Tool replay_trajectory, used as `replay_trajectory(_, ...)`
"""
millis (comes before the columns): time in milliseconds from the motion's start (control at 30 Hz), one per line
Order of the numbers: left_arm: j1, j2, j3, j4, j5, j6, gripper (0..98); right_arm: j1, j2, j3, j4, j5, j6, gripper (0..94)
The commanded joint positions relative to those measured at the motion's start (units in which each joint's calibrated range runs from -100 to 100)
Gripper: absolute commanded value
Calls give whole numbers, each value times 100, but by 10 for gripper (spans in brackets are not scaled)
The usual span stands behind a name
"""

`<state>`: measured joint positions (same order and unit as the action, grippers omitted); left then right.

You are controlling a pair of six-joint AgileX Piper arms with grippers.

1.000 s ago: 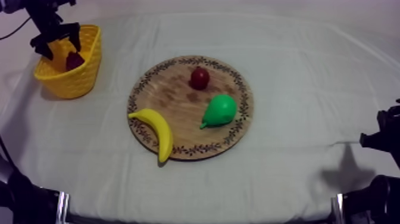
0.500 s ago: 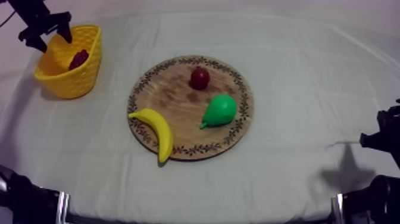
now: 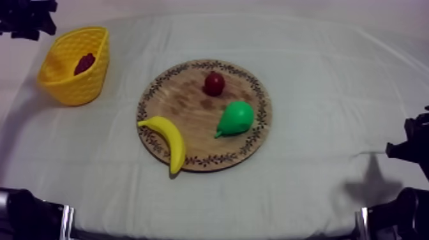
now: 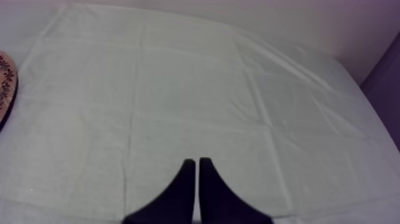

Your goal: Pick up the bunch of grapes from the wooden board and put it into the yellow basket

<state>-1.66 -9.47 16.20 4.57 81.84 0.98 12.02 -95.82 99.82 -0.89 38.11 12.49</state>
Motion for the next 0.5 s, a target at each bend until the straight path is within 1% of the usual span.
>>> replay_trajectory(0, 3, -606, 677, 4, -402, -25, 326, 0, -2, -5, -1, 4, -1, 3)
replay_trajectory(100, 37, -1103, 1319, -33, -935, -46, 233, 0, -2, -5, -1, 4, -1, 3)
replay_trajectory(233, 130, -1740, 2118, -128, -1599, -22, 102, 0, -2, -5, -1, 4, -1, 3)
replay_trajectory(333, 190, -2219, 2675, -185, -2021, 19, 59, 0, -2, -5, -1, 4, -1, 3)
replay_trajectory(467, 278, -2908, 3406, -239, -2537, 53, 33, 0, -2, -5, -1, 4, -1, 3)
